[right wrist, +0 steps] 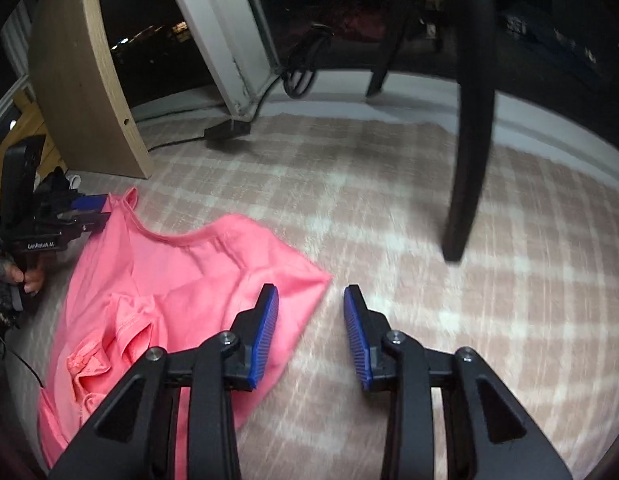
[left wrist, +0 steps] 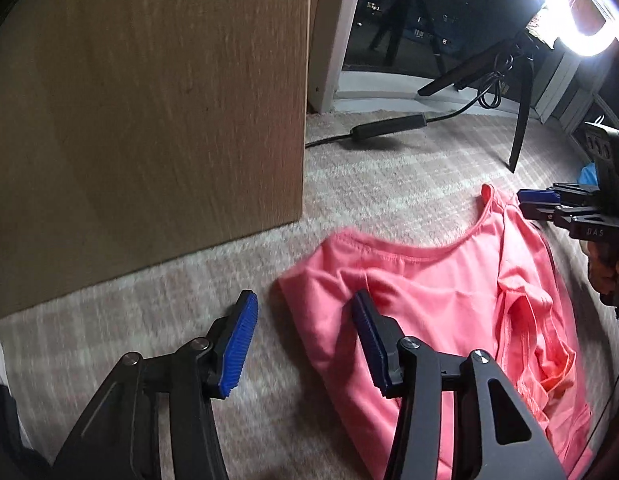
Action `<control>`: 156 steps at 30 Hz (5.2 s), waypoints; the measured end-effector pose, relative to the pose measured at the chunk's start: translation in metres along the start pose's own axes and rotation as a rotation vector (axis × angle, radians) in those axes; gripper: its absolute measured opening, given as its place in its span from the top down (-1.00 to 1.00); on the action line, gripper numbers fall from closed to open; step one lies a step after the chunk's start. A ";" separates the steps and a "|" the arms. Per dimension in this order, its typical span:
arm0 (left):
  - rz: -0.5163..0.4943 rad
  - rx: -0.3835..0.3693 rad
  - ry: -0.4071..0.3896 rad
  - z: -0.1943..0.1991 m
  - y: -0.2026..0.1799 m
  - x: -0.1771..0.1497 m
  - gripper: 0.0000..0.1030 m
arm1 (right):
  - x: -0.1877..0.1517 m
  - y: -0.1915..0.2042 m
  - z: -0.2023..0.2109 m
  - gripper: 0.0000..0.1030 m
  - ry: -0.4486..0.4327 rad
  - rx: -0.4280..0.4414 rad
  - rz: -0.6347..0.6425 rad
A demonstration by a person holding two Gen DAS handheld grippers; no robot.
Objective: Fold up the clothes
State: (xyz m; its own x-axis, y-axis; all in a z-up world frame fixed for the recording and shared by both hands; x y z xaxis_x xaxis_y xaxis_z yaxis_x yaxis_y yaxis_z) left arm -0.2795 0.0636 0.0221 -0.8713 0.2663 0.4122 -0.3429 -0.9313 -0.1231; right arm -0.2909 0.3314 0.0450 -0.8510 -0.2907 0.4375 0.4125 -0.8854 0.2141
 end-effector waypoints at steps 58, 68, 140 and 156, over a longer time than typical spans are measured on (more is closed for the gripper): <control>-0.106 -0.078 -0.104 0.145 -0.097 -0.208 0.97 | -0.146 0.152 0.053 0.07 0.140 -0.053 0.353; -0.112 -0.073 -0.102 0.144 -0.097 -0.201 0.97 | -0.135 0.137 0.057 0.87 0.107 -0.022 0.287; -0.136 -0.265 0.016 0.254 -0.133 -0.343 0.64 | -0.304 0.168 0.228 0.80 0.275 0.209 -0.056; -0.150 -0.223 0.003 0.188 -0.150 -0.331 0.46 | -0.273 0.209 0.133 0.53 0.197 0.206 -0.048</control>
State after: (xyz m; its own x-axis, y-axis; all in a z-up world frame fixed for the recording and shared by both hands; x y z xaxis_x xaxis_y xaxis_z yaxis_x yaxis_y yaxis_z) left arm 0.1266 0.0685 0.0740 -0.8057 0.3983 0.4384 -0.5370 -0.8035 -0.2570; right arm 0.0709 0.2743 0.0862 -0.9097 -0.3329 0.2483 0.4102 -0.8137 0.4118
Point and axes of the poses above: each gripper's, at about its wrist camera, not at the fingertips, and z roughly against the way its jaws point, y to its left, x to its top, the point moved 2 cm from there along -z, roughly the way its jaws point, and after that the axes turned 6 degrees about y, right-handed, at the moved point
